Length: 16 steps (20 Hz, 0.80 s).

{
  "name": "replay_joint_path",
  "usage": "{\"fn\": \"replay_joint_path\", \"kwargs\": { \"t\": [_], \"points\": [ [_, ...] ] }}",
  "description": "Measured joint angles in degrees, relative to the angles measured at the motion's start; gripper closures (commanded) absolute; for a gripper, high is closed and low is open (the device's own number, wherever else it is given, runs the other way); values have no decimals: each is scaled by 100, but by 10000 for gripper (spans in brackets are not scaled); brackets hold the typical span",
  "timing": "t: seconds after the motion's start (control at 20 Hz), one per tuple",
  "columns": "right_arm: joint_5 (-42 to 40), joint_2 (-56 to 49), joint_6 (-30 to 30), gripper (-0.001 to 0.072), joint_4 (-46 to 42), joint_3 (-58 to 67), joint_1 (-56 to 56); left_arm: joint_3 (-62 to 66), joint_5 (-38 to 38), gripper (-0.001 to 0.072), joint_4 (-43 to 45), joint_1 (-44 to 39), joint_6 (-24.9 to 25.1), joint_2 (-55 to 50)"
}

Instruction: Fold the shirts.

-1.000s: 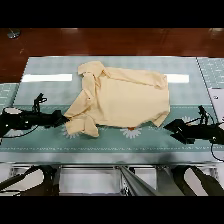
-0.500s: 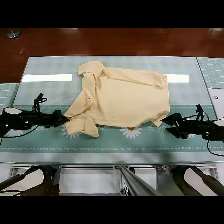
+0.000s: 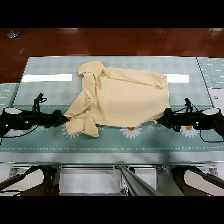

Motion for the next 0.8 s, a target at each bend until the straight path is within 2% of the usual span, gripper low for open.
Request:
{"fn": "replay_joint_path", "kwargs": {
  "t": [0.25, 0.4, 0.6, 0.8],
  "points": [
    [184, -168, -13, 692, -199, 669, 275, 98, -52, 693, -66, 15, -26, 22],
    [581, -68, -7, 692, -376, 1541, 313, 573, -181, 693, -671, 85, -11, 229],
    [874, 426, 254, 692, -723, 3510, 330, 1982, -195, 694, -1971, 149, 92, 763],
    [1139, 988, 614, 692, -1261, 5611, 334, 4002, -2, 694, -2511, 232, -76, 1132]
  ]
}}
